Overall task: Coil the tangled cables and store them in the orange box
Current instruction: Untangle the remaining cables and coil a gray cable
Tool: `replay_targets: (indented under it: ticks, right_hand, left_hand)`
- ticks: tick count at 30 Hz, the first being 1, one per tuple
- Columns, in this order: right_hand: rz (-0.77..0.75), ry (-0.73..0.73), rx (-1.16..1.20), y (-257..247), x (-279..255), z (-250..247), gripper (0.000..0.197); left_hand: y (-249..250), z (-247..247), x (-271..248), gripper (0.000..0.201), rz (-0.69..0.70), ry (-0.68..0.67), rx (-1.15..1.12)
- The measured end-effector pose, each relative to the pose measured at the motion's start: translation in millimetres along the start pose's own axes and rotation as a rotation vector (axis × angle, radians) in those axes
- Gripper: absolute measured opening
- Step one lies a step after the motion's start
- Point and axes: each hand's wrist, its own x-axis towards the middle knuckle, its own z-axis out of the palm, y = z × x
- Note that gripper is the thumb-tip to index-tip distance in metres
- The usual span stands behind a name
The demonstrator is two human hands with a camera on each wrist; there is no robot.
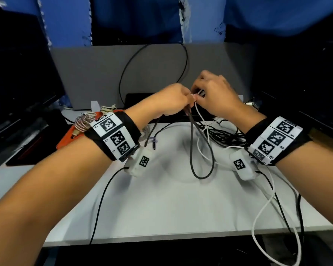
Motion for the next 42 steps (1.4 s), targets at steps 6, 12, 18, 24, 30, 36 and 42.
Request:
replay_targets:
  ticks: [6,12,18,24,30,36,42]
  right_hand:
    - [0.07,-0.035,-0.12,6,-2,-8,0.036]
    - [0.061,-0.03,0.107,3,-2,-19,0.049]
    - [0.097,0.015,0.299,-3,-6,-17,0.036]
    - [0.312,-0.107,0.831,-1,-7,-17,0.033]
    - [0.275,-0.084,0.946,-15,-9,-17,0.017]
    - [0.274,-0.063,0.81,-14,-11,-13,0.018]
    - [0.211,-0.077,0.618,-15,-15,-11,0.022]
  left_hand:
    - [9,-27,-1,0.034,-0.027,0.02,-0.463]
    - [-2,-44,2,0.034,-0.095,0.106,-0.47]
    - [-11,-46,0,0.035,-0.106,0.044,-0.387]
    - [-18,-38,-5,0.028,-0.066,-0.001,-0.237]
    - [-14,-18,-4,0.027,0.018,0.064,-0.046]
    - [-15,-5,5,0.019,0.142,0.276,-0.024]
    - [-13,0,2,0.012,0.183,0.285,0.107]
